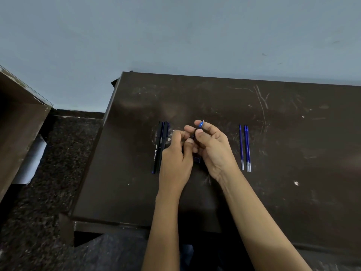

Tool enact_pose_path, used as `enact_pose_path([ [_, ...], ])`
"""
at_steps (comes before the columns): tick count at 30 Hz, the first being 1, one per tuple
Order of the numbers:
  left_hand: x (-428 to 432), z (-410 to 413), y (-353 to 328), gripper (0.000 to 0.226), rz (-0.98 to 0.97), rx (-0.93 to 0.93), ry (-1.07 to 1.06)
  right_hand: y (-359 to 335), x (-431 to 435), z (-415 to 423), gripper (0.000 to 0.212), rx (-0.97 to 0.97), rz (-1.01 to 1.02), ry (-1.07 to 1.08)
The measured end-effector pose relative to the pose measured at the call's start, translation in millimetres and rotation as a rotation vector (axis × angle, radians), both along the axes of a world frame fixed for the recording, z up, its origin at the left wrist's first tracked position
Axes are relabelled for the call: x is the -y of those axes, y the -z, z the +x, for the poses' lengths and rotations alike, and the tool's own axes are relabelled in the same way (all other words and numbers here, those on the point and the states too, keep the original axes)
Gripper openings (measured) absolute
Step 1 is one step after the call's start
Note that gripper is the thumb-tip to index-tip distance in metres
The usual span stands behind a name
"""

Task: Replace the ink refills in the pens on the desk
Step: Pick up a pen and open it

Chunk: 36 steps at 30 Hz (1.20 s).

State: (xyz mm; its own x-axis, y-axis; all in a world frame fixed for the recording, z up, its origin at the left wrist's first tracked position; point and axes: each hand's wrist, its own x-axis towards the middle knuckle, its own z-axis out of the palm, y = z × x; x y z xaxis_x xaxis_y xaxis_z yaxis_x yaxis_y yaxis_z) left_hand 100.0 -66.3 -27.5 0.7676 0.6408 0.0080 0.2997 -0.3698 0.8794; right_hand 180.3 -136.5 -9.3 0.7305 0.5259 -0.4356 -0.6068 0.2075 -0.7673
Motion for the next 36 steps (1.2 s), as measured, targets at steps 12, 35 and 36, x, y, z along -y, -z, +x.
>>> enact_pose_path([
  [12,-12,-1,3,0.022,0.165,-0.075,0.025,6,2,5,0.018,-0.006,0.017,-0.043],
  [35,-23,7,14,0.019,0.167,-0.015,0.116,18,5,12,0.02,-0.033,0.026,-0.063],
  [36,-23,7,15,0.019,0.17,-0.008,0.122,19,5,11,0.018,-0.026,0.023,-0.042],
])
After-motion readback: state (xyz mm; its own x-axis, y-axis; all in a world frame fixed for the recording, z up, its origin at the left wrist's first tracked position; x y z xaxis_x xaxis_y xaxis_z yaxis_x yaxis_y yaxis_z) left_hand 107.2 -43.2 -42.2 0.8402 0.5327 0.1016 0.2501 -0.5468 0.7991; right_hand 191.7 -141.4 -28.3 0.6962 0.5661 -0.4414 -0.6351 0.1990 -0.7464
